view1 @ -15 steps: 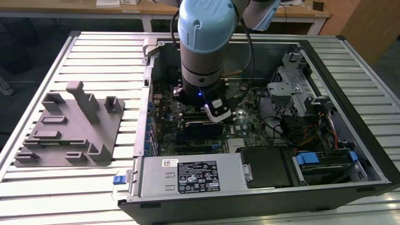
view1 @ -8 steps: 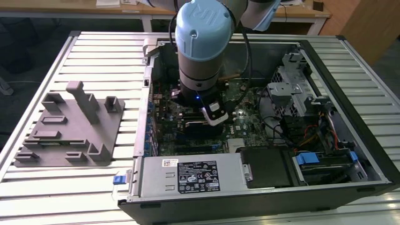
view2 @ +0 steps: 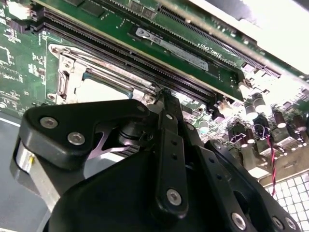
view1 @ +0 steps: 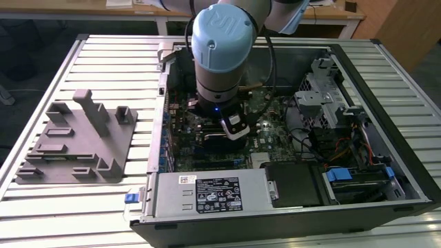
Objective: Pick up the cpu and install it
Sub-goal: 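Install the second cpu locking lever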
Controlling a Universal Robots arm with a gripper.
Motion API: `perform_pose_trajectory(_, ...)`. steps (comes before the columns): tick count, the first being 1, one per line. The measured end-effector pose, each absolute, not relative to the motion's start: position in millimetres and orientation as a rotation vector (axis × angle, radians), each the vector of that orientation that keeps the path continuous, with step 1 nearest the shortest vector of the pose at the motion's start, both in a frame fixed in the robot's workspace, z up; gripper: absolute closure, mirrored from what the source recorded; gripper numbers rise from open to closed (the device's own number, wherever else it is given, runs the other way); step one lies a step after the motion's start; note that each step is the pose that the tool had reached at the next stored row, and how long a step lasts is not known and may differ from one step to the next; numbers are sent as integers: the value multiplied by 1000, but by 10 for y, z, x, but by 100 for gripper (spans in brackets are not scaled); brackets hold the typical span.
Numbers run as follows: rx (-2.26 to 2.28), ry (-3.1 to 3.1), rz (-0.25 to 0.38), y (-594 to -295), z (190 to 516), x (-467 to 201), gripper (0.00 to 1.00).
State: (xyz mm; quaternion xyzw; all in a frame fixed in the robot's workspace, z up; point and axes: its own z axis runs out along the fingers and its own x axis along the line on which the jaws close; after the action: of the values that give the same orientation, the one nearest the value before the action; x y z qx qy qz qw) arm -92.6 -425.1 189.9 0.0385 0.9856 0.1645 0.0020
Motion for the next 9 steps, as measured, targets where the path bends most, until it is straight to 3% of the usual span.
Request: perform_pose_trajectory(9,121,3092,522,-4251,1867,-929,89)
